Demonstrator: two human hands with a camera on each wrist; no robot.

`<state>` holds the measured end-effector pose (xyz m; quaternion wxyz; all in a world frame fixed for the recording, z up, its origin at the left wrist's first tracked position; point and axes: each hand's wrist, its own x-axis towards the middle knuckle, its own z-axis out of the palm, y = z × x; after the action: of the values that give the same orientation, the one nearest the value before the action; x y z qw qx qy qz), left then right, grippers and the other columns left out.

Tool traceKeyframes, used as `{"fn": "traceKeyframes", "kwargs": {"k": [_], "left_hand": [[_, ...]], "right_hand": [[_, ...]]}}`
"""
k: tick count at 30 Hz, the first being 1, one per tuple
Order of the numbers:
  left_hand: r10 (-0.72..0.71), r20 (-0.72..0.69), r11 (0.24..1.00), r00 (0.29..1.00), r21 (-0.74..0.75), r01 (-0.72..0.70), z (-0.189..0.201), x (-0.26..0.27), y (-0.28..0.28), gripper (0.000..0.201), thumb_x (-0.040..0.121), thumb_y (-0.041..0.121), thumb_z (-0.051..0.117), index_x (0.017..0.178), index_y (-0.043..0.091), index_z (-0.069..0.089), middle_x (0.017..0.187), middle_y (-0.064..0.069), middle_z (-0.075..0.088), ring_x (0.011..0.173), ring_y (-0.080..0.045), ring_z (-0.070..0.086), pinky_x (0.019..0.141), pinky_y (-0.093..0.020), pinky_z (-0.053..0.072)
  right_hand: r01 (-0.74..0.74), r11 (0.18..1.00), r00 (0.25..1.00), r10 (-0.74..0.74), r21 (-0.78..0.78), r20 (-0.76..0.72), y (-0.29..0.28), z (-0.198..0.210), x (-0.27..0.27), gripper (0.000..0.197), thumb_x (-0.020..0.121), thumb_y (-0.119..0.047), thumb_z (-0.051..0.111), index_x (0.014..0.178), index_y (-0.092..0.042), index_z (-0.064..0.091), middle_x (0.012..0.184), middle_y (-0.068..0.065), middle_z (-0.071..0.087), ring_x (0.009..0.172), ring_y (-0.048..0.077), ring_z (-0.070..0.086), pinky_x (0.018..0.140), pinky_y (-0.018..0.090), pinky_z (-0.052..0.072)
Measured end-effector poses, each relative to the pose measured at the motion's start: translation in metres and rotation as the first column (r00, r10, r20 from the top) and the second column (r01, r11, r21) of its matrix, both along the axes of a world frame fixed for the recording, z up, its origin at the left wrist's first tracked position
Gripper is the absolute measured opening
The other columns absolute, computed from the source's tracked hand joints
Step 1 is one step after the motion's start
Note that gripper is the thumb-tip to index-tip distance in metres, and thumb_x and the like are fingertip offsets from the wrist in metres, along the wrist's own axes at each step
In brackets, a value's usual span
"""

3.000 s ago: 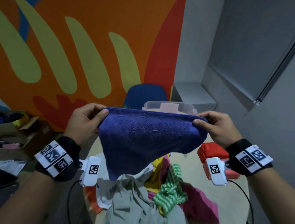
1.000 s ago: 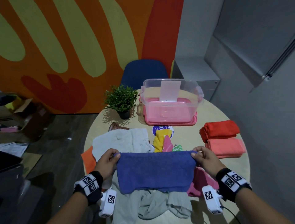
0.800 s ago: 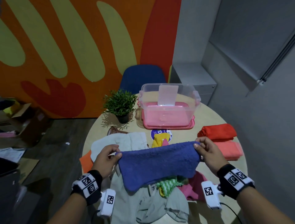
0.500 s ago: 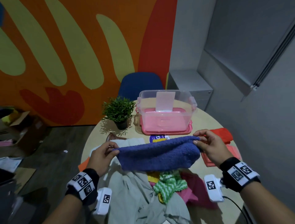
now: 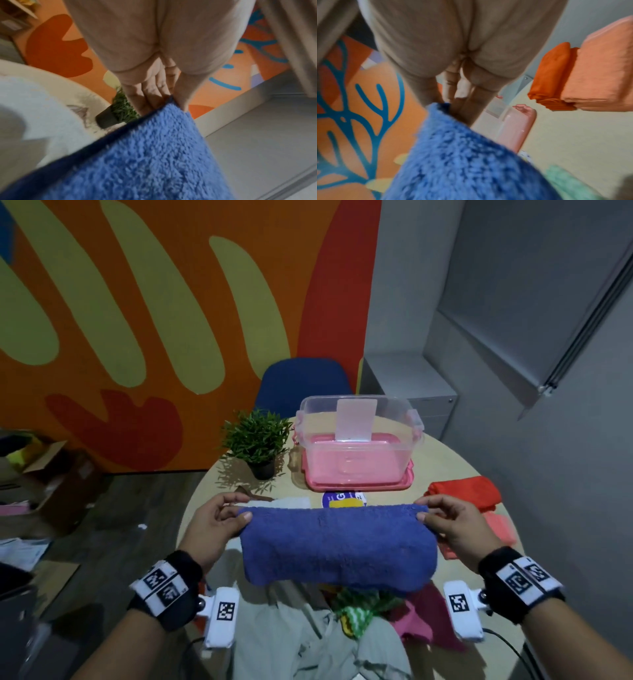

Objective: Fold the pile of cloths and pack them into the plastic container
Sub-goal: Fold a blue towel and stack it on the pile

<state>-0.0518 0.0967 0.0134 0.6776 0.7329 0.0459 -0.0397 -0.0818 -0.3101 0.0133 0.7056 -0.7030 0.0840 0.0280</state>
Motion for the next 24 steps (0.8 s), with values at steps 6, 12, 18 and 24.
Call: {"fn": "traceKeyframes", "kwargs": {"k": [6,12,18,24], "left_hand": [[0.052,-0.179,0.880,0.982,0.474,0.040,-0.064,-0.006,-0.023,0.023,0.090,0.001,0.060,0.088,0.023,0.064,0.084,-0.005,0.066,0.075,-0.027,0.061,0.064,-0.032,0.048],[-0.156,-0.174,0.937,0.972,0.284,0.201,-0.020,-0.021,-0.070,0.029,0.096,-0.001,0.049,0.082,0.016,0.068,0.078,-0.005,0.066,0.062,-0.023,0.057,0.052,-0.027,0.045],[-0.427,-0.069,0.898,0.901,0.085,0.432,0.055,-0.019,-0.127,0.031,0.085,-0.018,0.056,0.101,0.003,0.071,0.097,-0.010,0.072,0.089,-0.017,0.069,0.083,-0.027,0.057],[-0.470,0.169,0.842,0.867,0.382,0.382,0.094,-0.002,-0.175,0.027,0.081,-0.006,0.072,0.083,0.021,0.073,0.086,-0.002,0.073,0.077,-0.015,0.070,0.080,-0.033,0.060]], "right_hand": [[-0.211,0.800,0.974,0.128,-0.561,-0.184,0.024,-0.068,-0.012,0.024,0.089,-0.014,0.071,0.106,-0.028,0.060,0.118,-0.002,0.065,0.095,0.014,0.068,0.084,0.035,0.057],[-0.468,0.752,0.882,0.434,-0.465,-0.185,0.077,-0.039,-0.035,0.018,0.083,-0.039,0.074,0.097,-0.028,0.070,0.096,-0.007,0.072,0.087,0.010,0.070,0.088,0.036,0.056],[-0.412,0.839,0.902,0.431,-0.355,-0.027,0.094,0.007,-0.033,0.055,0.067,-0.056,0.081,0.112,-0.035,0.058,0.109,-0.011,0.068,0.086,0.008,0.071,0.079,0.022,0.054],[-0.017,0.846,0.961,0.161,-0.534,0.225,0.044,0.037,-0.027,0.013,0.077,-0.022,0.066,0.089,-0.025,0.066,0.083,-0.006,0.071,0.076,0.009,0.068,0.077,0.037,0.057]]}}
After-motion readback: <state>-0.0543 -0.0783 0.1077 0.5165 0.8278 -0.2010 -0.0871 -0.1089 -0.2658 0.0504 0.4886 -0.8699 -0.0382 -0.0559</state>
